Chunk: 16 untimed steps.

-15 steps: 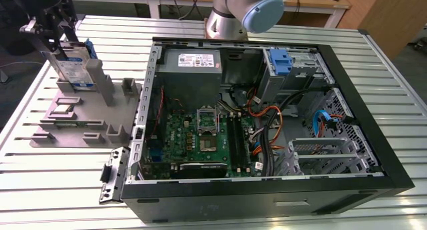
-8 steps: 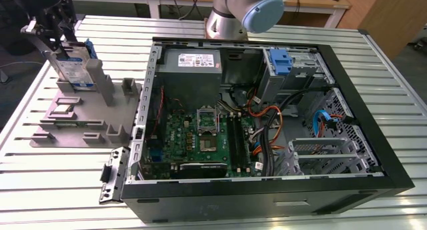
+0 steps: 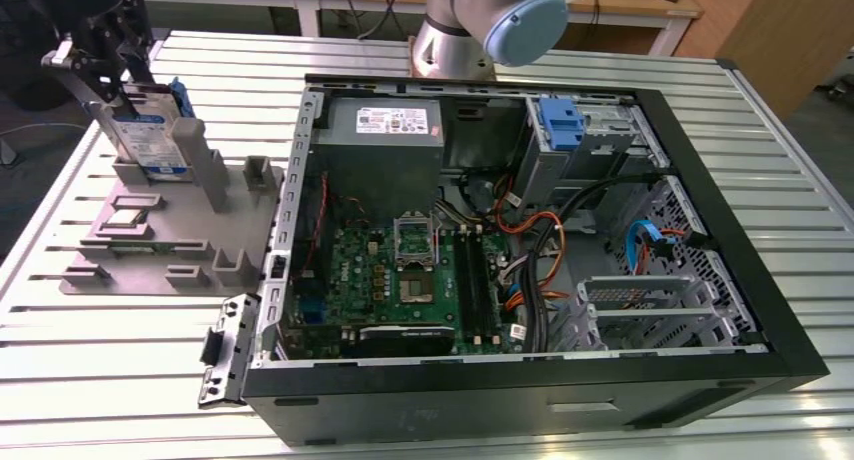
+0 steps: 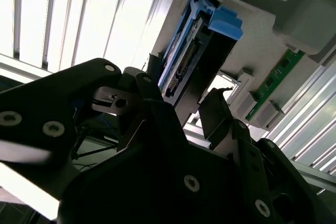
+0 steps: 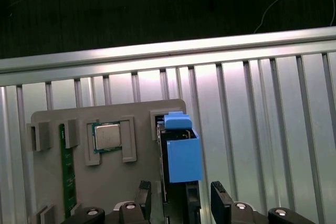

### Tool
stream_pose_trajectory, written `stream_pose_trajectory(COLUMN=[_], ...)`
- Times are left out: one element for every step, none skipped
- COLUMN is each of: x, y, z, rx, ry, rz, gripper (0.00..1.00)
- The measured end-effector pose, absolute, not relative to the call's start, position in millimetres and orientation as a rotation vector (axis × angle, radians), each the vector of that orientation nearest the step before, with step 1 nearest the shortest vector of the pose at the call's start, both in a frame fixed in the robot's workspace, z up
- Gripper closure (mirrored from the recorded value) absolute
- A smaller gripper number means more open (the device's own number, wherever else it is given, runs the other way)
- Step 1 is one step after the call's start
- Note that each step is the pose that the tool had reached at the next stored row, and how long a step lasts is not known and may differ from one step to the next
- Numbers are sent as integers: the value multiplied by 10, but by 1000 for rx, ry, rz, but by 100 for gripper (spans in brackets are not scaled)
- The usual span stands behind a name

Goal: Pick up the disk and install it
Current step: 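Pick up the disk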

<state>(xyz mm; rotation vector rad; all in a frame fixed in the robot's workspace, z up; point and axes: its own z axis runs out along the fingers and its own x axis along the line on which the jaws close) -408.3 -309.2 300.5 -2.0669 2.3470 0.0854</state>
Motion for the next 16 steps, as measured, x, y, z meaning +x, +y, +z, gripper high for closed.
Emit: stream_pose_trajectory(x=[-4083,-4083,-4083,-4083,-4083,-4083,-4083,-4083,-4083,-4083,-4083,-4083,-4083,-4083,-4083,-4083], y=[-3092,-3092,-3092,-3092,-3092,-3092,-3092,-3092,-3092,-3092,-3092,-3092,-3092,-3092,-3092,-3092], z=[3005,3005,3006,3006,3006,3006,3007,3007,3007,3008,3008,3008,3008,3009,3010,3015], rx=[-2067,-2067,-2067,-2067,-2067,-2067,-2067,-2067,-2067,-2067,-2067,-2067,-2067,-2067,-2067,-2067], ry=[2347,2347,2347,2347,2347,2347,2347,2347,2347,2347,2347,2347,2347,2347,2347,2347], rz=[85,85,85,85,85,85,85,85,85,85,85,85,85,85,85,86], gripper=[45,45,45,52,52,52,52,52,52,52,52,52,52,52,52,52])
